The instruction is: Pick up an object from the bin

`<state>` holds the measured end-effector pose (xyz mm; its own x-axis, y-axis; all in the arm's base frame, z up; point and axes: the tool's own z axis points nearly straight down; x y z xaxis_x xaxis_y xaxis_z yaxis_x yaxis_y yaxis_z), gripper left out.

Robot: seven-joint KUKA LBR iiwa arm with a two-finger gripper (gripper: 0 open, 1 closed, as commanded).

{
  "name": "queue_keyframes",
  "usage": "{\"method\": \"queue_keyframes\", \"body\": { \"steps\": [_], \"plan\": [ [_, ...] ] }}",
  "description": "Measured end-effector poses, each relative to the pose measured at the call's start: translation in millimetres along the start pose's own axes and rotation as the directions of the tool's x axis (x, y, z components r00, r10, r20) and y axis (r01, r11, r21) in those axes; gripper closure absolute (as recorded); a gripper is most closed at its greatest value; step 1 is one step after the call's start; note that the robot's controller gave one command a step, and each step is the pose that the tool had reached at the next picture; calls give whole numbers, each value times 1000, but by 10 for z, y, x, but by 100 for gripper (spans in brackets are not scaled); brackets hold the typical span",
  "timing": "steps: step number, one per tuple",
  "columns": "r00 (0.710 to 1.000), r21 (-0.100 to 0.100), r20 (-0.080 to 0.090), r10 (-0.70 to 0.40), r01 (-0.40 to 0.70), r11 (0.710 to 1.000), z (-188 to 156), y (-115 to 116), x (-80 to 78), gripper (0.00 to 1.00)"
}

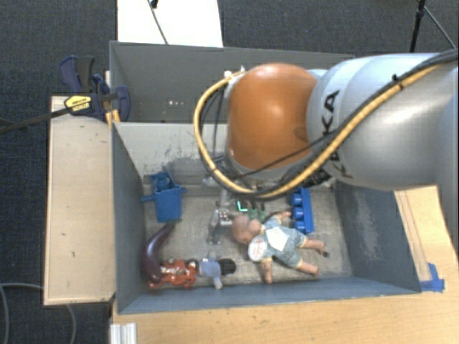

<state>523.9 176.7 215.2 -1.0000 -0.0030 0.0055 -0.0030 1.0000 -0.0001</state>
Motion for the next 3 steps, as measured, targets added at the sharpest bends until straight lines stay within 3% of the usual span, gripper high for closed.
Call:
{"method": "queue_keyframes", "body": {
  "steps": [1, 2, 3],
  "plan": [
    [1000, -2, 8, 5, -5, 1000, -43, -9, -18, 0],
    [989, 0, 10, -145, 145, 989, 1434, -77, -11, 100],
    [990, -1, 9, -138, 138, 990, 1434, -78, -11, 100]
  ]
}}
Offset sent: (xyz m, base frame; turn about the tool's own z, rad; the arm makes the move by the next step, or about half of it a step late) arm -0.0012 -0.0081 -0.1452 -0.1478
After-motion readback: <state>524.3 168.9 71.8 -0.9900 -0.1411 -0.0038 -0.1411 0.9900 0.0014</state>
